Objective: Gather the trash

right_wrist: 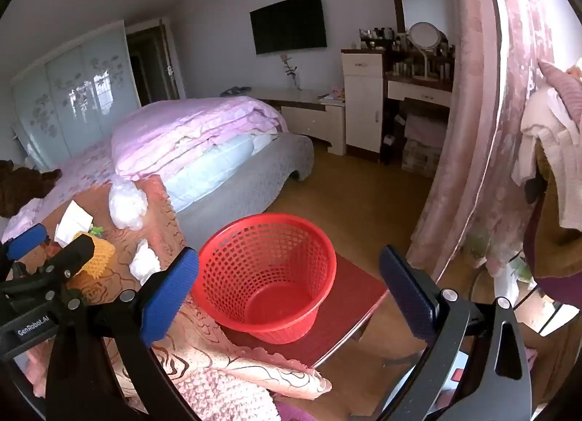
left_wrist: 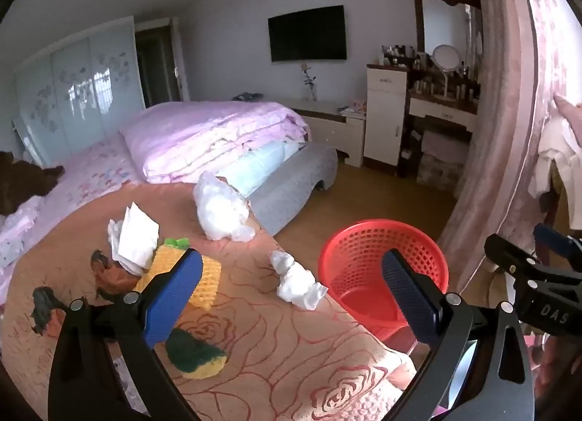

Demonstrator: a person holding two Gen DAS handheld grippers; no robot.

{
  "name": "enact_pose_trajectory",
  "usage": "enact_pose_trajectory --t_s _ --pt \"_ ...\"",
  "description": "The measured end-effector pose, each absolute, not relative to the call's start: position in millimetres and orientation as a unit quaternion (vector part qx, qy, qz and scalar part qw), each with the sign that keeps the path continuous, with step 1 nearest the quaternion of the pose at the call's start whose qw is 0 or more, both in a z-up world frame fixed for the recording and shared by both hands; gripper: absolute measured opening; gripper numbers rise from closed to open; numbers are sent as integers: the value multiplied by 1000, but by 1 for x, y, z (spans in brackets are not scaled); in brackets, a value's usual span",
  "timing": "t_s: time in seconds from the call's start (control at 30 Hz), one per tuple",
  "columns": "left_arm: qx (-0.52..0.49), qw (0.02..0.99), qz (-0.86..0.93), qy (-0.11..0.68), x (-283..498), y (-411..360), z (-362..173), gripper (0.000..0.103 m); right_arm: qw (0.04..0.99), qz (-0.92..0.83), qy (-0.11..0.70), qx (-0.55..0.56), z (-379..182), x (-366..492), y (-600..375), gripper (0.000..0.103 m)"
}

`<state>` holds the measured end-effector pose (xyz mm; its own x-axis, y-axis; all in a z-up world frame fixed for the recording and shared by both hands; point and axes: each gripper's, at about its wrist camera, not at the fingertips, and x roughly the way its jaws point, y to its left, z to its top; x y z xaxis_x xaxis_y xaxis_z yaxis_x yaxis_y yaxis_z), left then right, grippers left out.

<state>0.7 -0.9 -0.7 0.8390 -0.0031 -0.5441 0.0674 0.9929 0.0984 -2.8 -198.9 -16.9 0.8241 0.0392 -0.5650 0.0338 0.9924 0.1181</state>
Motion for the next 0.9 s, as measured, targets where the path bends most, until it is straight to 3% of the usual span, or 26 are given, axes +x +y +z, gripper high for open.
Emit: enact_pose_trajectory --t_s 0.9 --pt "35 951 -24 305 1 5 -12 95 950 5 305 62 -23 -1 -194 96"
